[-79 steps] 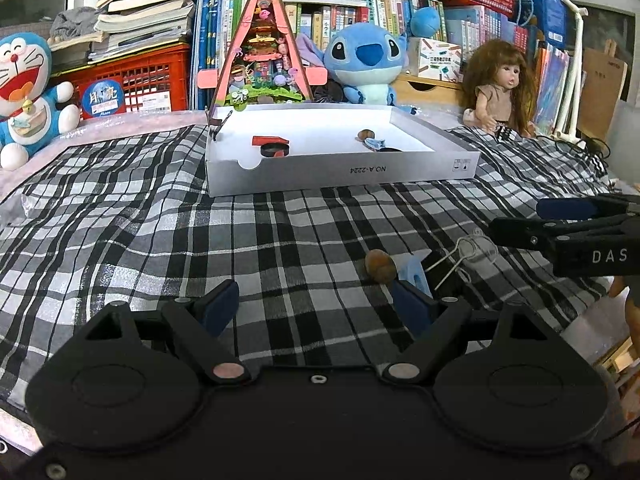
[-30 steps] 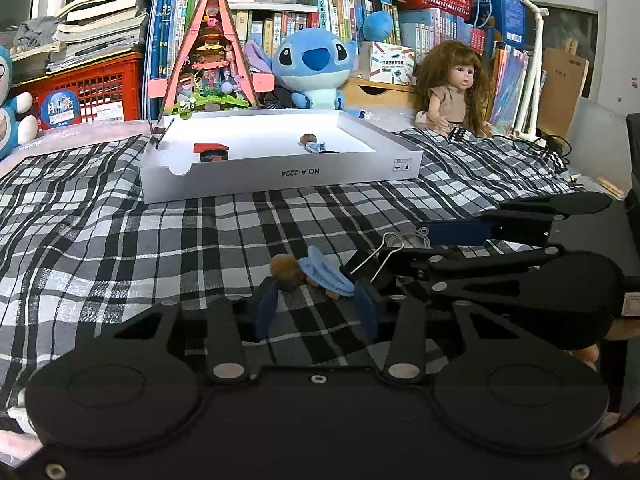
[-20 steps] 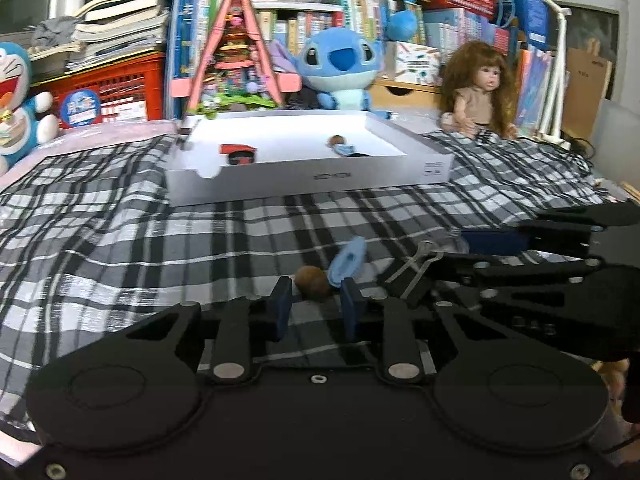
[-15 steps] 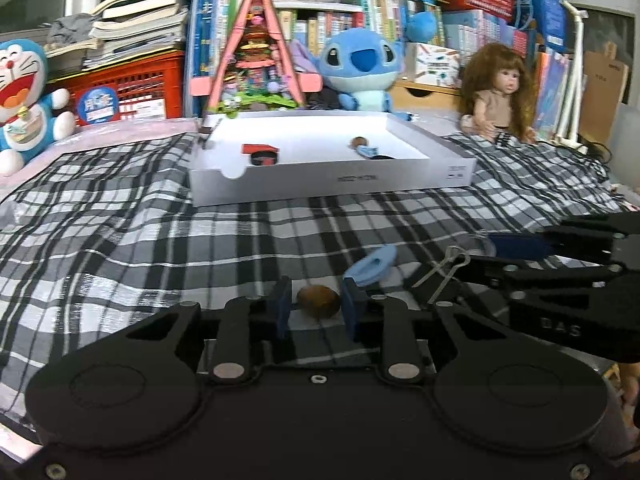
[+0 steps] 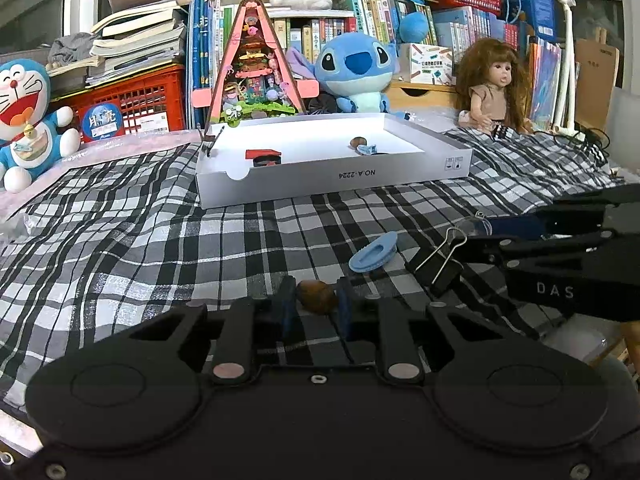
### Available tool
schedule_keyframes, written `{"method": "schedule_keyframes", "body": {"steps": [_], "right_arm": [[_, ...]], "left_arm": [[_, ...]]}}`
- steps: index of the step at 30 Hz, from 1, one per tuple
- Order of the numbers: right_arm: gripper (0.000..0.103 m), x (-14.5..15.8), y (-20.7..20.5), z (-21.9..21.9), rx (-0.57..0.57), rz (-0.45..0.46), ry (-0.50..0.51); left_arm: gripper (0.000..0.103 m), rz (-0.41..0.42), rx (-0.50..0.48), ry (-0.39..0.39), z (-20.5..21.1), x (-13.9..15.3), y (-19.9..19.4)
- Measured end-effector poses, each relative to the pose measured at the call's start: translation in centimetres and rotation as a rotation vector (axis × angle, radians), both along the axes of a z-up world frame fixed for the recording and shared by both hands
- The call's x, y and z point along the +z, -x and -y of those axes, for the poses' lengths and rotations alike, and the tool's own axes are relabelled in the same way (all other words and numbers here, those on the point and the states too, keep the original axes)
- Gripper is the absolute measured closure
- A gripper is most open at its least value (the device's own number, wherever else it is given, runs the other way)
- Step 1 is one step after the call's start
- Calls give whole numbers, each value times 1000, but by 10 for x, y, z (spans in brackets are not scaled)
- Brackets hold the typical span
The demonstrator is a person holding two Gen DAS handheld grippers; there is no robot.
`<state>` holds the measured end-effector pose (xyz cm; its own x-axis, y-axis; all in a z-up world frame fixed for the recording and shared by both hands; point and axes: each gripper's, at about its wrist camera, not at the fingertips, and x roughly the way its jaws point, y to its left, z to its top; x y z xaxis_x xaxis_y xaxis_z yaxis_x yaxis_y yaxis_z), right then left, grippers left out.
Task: Organize rigid objects
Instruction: 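Grasp a small brown ball with the left gripper while the right gripper grasps the clear plastic dome, then carry the small brown ball and the clear dome over the white box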
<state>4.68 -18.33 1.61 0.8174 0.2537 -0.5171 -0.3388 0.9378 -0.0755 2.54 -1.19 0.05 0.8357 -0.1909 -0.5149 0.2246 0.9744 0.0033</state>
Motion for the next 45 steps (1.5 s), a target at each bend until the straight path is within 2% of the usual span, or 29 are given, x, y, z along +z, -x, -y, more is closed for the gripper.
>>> {"method": "schedule_keyframes", "body": {"steps": [10,21,34,40,45], "right_arm": [[71,11,-5,5,-24,-3,-71],[71,26,-31,17,-87,-41,-175],[71,48,-82,26,-144,-77,-251],[71,54,-113,31,-179,-112,-332],[71,55,-135,31,-207,-129,-350]], "left_arm": [[83,1,7,33,-3,14,-8],[83,10,18,46,-7,37,-41],[83,-7,39,89,-16,60,-103],[83,-38,56,133,-19,66,-140],[83,-63,74,152,-22,67,-169]]}}
